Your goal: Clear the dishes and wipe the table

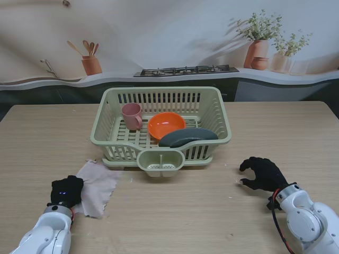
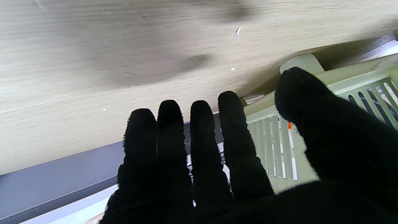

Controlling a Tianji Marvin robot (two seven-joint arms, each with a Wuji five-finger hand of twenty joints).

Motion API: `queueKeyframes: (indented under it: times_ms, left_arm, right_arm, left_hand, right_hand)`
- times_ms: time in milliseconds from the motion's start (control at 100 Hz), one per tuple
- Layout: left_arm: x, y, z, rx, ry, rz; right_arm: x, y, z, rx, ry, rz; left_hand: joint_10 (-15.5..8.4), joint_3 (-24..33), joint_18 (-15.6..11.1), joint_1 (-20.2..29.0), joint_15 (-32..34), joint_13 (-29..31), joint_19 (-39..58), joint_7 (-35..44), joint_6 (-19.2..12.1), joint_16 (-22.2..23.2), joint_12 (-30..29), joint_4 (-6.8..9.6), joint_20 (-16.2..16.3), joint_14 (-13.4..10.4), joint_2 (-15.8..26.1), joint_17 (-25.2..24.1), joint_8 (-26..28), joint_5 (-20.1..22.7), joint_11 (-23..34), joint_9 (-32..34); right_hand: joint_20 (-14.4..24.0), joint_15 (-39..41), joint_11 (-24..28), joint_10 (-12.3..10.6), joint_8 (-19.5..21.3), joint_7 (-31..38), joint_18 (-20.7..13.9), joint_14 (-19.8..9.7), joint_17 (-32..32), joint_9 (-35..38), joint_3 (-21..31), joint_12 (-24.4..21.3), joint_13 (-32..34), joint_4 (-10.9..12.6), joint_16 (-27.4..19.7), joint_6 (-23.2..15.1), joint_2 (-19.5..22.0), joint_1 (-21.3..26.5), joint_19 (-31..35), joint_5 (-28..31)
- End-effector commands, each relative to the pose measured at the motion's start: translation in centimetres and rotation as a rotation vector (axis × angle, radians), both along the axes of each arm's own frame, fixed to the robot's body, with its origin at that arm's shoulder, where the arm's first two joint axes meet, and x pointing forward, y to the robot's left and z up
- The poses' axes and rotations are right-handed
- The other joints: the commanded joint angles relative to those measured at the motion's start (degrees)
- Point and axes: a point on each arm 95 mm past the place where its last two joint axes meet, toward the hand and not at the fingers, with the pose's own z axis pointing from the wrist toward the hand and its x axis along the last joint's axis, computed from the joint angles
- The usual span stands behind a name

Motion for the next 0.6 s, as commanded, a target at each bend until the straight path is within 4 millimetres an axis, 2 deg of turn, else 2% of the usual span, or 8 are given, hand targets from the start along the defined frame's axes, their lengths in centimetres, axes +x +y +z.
queueKeyframes:
  times_ms: [0, 190, 320, 470, 590]
  left_arm:
    - [-1.1, 1.3, -1.3, 0.019, 0.046, 0.023]
    - [-1.7, 3.5, -1.3, 0.055, -0.032, 0.035]
    - [-1.9, 4.2, -1.0, 0.062, -0.052, 0.028]
    - [-1.7, 3.4, -0.8, 0.042, -0.025, 0.012]
    - [-0.9, 1.7, -0.6, 0.009, 0.039, -0.008]
  right_arm:
    - [-0.2, 0.2, -0.3, -0.006, 0.016, 0.009]
    - [-0.2, 0.3, -0.3, -0.007, 0.018, 0.011]
    - [-0.2, 0.3, -0.3, -0.007, 0.017, 0.009]
    - [-0.2, 0.4, -0.3, -0.006, 0.019, 0.009]
    - [-0.2, 0.3, -0.3, -0.007, 0.018, 0.010]
  left_hand:
    - [1.7, 2.4, 4.1, 3.0, 1.3, 0.1, 0.3, 1.3, -5.9, -0.2, 0.1, -0.32, 1.0, 0.3, 1.8, 0.7, 0.0, 1.6, 1.1, 0.7]
    - [1.5, 2.4, 4.1, 3.0, 1.4, 0.1, 0.3, 1.3, -6.0, -0.2, 0.1, -0.30, 1.1, 0.2, 1.8, 0.6, 0.0, 1.7, 1.2, 0.7]
    - [1.5, 2.3, 4.1, 2.9, 1.4, 0.1, 0.3, 1.2, -6.0, -0.2, 0.1, -0.30, 1.2, 0.2, 1.8, 0.6, 0.0, 1.7, 1.2, 0.7]
    - [1.5, 2.4, 4.1, 2.9, 1.4, 0.1, 0.3, 1.3, -6.1, -0.2, 0.1, -0.30, 1.2, 0.2, 1.8, 0.6, 0.1, 1.6, 1.2, 0.7]
    - [1.6, 2.4, 4.1, 2.9, 1.4, 0.1, 0.3, 1.2, -6.1, -0.2, 0.1, -0.30, 1.3, 0.2, 1.8, 0.6, 0.1, 1.6, 1.2, 0.7]
  right_hand:
    - [-0.4, -0.5, -0.4, 0.5, 0.2, 0.1, 0.4, 0.8, -0.6, 0.6, 1.3, 0.0, 0.3, 1.3, -0.3, 0.3, -1.6, 1.4, 0.3, -0.1]
    - [-0.4, -0.5, -0.4, 0.5, 0.2, 0.1, 0.3, 0.8, -0.5, 0.5, 1.3, 0.0, 0.2, 1.2, -0.3, 0.3, -1.5, 1.3, 0.3, -0.1]
    - [-0.4, -0.5, -0.4, 0.5, 0.2, 0.1, 0.3, 0.7, -0.6, 0.6, 1.2, 0.0, 0.2, 1.3, -0.3, 0.3, -1.5, 1.3, 0.3, -0.1]
    - [-0.4, -0.4, -0.5, 0.5, 0.2, 0.1, 0.3, 0.8, -0.6, 0.5, 1.3, -0.1, 0.3, 1.3, -0.3, 0.4, -1.6, 1.4, 0.3, 0.0]
    - [-0.4, -0.5, -0.5, 0.5, 0.1, 0.1, 0.3, 0.8, -0.5, 0.5, 1.3, 0.0, 0.2, 1.2, -0.3, 0.4, -1.6, 1.3, 0.3, -0.1]
